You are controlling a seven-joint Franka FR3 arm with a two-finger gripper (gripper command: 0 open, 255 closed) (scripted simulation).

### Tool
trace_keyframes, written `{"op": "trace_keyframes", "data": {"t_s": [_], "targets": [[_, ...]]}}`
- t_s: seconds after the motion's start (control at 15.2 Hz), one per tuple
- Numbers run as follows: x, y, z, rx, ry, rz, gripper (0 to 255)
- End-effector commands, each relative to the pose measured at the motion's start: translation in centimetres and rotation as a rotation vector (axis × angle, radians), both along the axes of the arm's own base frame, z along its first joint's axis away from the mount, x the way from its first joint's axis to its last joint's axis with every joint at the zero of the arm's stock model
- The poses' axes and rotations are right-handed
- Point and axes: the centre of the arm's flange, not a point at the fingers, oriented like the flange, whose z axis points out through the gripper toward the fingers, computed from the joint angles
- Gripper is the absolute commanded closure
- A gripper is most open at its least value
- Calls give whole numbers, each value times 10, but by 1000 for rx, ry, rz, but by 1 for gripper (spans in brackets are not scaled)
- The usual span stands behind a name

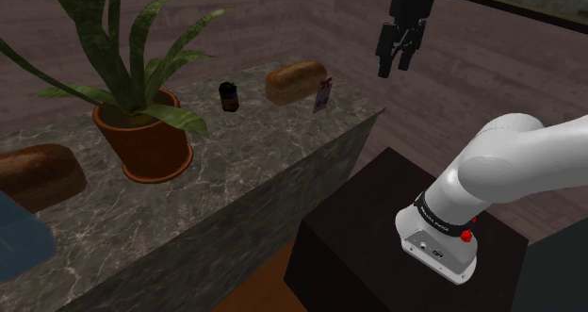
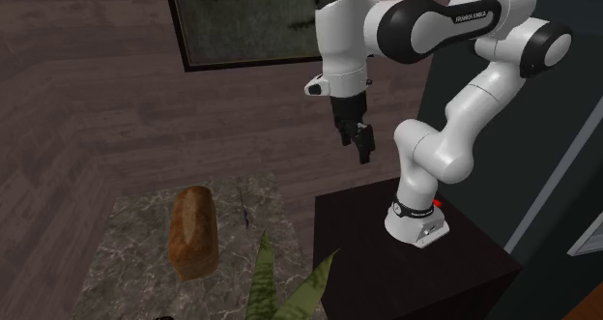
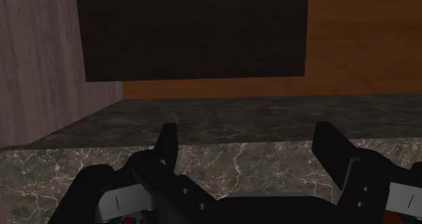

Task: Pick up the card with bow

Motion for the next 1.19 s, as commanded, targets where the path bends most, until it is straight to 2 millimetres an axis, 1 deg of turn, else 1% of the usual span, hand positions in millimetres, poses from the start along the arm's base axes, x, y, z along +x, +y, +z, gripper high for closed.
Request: {"op": "trace_keyframes", "data": {"t_s": [0.0,0.53,1.12], "targets": [[0,0,0,0,0,0,0],[108,-36,-48,-38,135,-33,0],[218,-83,-117,-80,287,-71,0]]}}
